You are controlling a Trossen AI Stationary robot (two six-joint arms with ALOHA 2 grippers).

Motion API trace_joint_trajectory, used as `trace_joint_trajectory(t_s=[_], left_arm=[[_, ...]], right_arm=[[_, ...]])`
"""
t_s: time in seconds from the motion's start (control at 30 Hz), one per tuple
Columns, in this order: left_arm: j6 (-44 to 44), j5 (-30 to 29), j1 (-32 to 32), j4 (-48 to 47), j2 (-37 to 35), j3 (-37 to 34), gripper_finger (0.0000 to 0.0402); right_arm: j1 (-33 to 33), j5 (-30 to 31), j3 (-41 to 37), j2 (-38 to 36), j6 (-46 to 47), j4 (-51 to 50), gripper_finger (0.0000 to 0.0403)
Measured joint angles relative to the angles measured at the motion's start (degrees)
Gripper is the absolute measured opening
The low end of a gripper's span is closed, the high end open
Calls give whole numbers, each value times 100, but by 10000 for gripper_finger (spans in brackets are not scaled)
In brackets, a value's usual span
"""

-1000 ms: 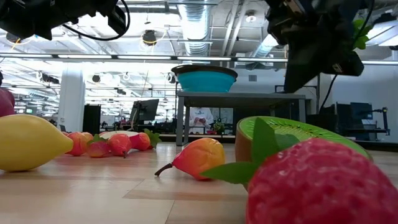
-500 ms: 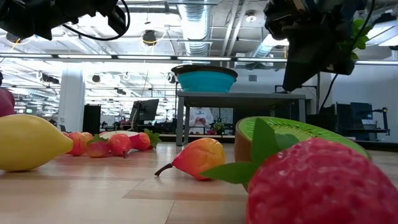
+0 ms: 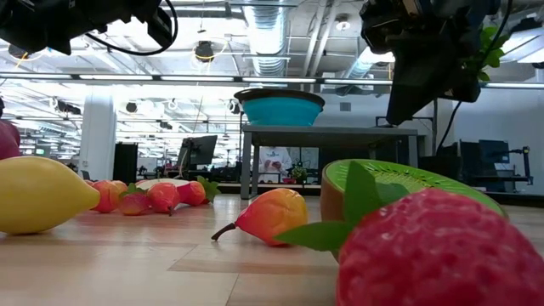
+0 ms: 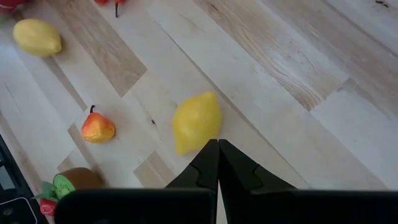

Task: Pick & Place Fruit
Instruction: Put the right lemon into the strainer bowl

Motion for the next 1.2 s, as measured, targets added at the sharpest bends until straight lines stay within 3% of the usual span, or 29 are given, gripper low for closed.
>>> trace_joint_trajectory(t_s=[1.2], left_arm=[[1,0,1,20,0,0,26]], right_arm=[[-266,-155,-1,4,-14,259,0]])
